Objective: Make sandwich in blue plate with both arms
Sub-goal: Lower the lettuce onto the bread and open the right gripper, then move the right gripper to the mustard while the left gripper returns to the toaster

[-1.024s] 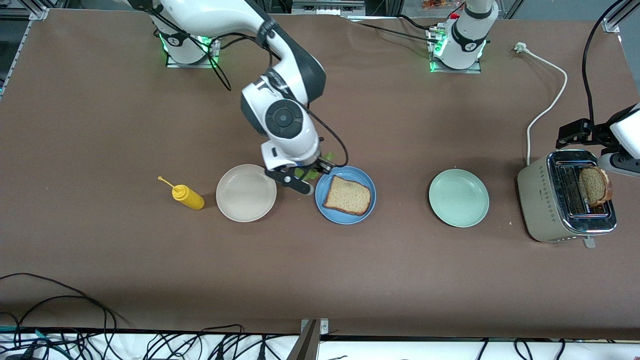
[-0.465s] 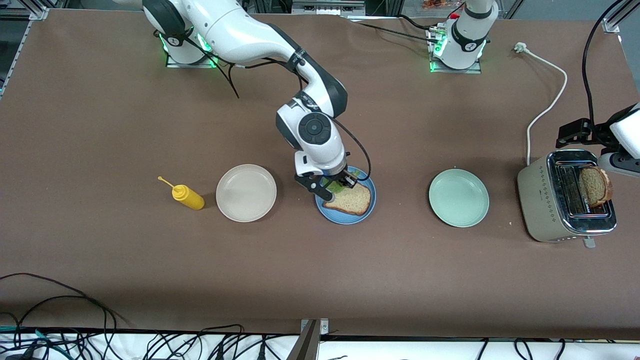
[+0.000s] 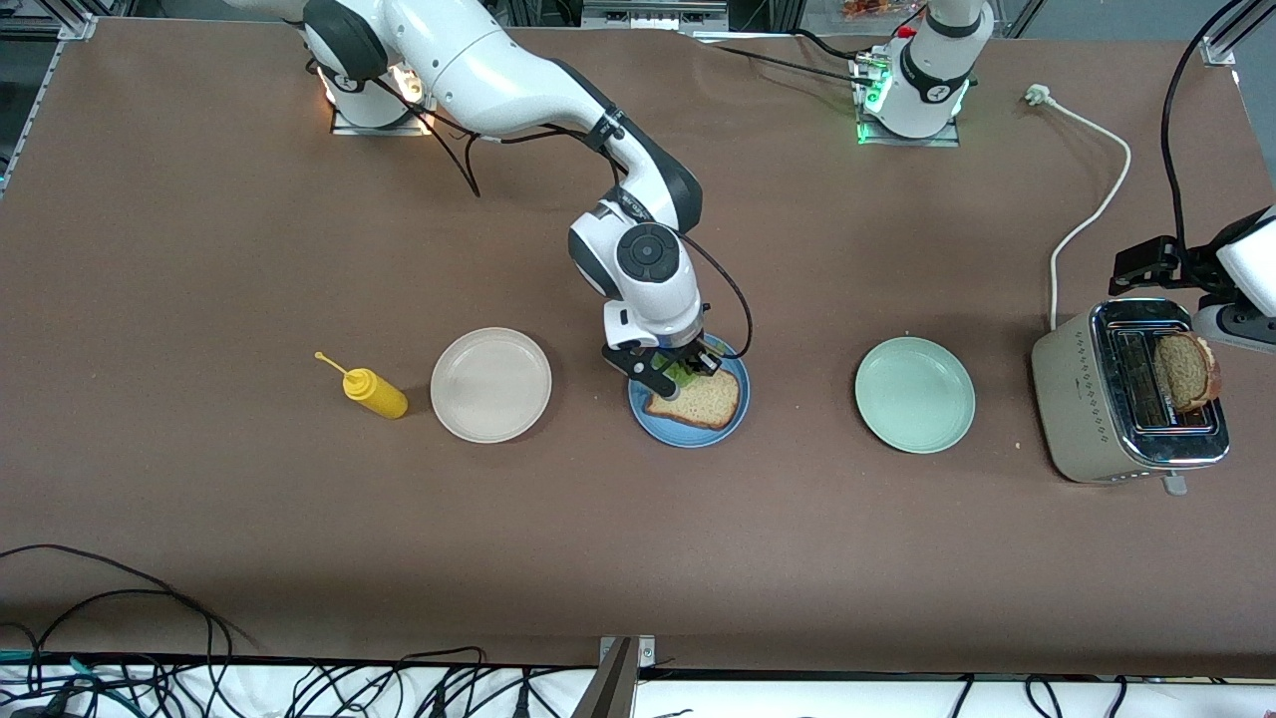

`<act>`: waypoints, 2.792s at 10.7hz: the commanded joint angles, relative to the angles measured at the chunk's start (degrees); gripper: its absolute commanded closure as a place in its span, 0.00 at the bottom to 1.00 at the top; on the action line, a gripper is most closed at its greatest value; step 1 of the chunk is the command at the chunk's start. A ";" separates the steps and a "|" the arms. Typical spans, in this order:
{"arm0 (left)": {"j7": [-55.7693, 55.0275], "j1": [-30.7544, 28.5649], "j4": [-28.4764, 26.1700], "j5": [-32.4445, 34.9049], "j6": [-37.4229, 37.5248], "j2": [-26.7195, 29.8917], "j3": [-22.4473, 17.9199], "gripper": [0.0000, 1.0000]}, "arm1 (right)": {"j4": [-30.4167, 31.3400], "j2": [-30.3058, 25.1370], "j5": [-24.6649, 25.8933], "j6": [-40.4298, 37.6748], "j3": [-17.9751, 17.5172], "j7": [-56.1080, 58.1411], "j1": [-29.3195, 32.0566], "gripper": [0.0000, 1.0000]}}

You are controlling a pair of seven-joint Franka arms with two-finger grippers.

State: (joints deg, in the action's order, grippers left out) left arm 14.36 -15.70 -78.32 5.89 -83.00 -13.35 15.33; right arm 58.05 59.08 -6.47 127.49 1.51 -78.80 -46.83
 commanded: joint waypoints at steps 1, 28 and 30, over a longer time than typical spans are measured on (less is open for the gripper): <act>0.32 -0.38 -1.05 -0.88 0.47 1.13 -0.04 0.00 | -3.03 1.83 2.68 -0.05 0.42 -1.44 -0.37 0.45; 0.49 -2.74 -0.35 -0.35 1.53 0.08 -0.39 0.00 | 20.94 -31.64 0.84 -27.83 -1.76 74.81 26.32 0.00; 0.93 -4.68 -0.08 -0.43 1.26 -1.32 -0.48 0.00 | 27.78 -37.00 0.76 -26.43 -3.00 84.82 31.16 0.00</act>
State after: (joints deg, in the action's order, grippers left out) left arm 14.33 -17.89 -78.39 5.90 -81.11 -13.57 14.75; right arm 74.54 30.65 -4.74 98.61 1.25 -3.87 -21.20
